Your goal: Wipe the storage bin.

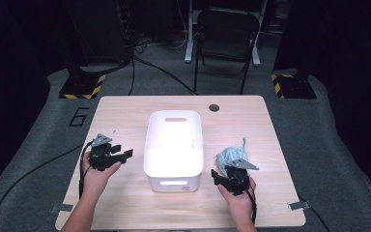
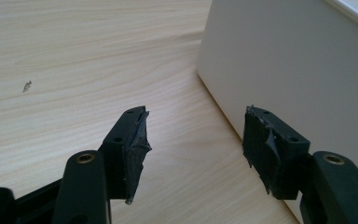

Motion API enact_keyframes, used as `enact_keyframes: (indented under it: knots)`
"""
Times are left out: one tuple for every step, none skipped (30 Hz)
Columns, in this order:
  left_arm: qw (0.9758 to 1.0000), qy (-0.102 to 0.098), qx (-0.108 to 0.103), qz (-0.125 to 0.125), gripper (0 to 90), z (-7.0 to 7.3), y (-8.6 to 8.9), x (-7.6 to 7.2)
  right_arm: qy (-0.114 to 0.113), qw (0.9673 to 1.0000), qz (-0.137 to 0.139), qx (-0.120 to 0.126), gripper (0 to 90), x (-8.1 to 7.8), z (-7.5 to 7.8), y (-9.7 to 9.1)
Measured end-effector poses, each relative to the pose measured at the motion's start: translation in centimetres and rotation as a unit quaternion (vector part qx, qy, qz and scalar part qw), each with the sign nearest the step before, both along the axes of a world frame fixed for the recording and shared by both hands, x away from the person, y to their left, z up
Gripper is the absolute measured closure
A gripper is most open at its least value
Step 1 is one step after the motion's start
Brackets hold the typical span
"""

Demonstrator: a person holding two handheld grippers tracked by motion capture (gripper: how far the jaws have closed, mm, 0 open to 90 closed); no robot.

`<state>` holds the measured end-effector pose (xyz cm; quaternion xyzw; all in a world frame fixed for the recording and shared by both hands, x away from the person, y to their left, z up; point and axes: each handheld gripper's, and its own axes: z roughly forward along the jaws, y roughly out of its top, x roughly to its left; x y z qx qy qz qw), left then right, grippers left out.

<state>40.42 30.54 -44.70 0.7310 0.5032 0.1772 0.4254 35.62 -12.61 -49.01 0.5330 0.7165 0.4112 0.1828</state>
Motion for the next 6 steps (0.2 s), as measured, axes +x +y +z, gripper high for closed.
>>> enact_keyframes:
  knots:
    - [1.0,-0.003,0.001,-0.002,40.1,0.06,-0.13,-0.02,-0.001,1.0,0.0,0.003,38.9,-0.06,-0.01,-0.05]
    - [1.0,-0.005,-0.001,0.002,40.1,0.06,-0.27,-0.04,-0.001,1.0,0.002,0.002,38.8,-0.08,-0.01,-0.12]
    - [1.0,-0.007,-0.001,0.001,40.1,0.09,-0.32,-0.02,-0.001,1.0,0.002,0.0,38.5,-0.1,0.02,-0.23]
    - [1.0,-0.005,0.0,-0.001,40.1,0.15,-0.37,-0.05,-0.002,1.0,0.0,0.002,38.4,-0.13,0.05,-0.35]
    - [1.0,-0.005,-0.002,-0.001,40.1,0.1,-0.49,-0.05,-0.005,1.0,-0.003,0.005,38.3,-0.14,0.12,-0.5]
    - [1.0,-0.003,0.0,-0.003,40.1,0.08,-0.52,0.02,-0.005,0.9999,-0.007,0.011,38.1,-0.17,0.19,-0.62]
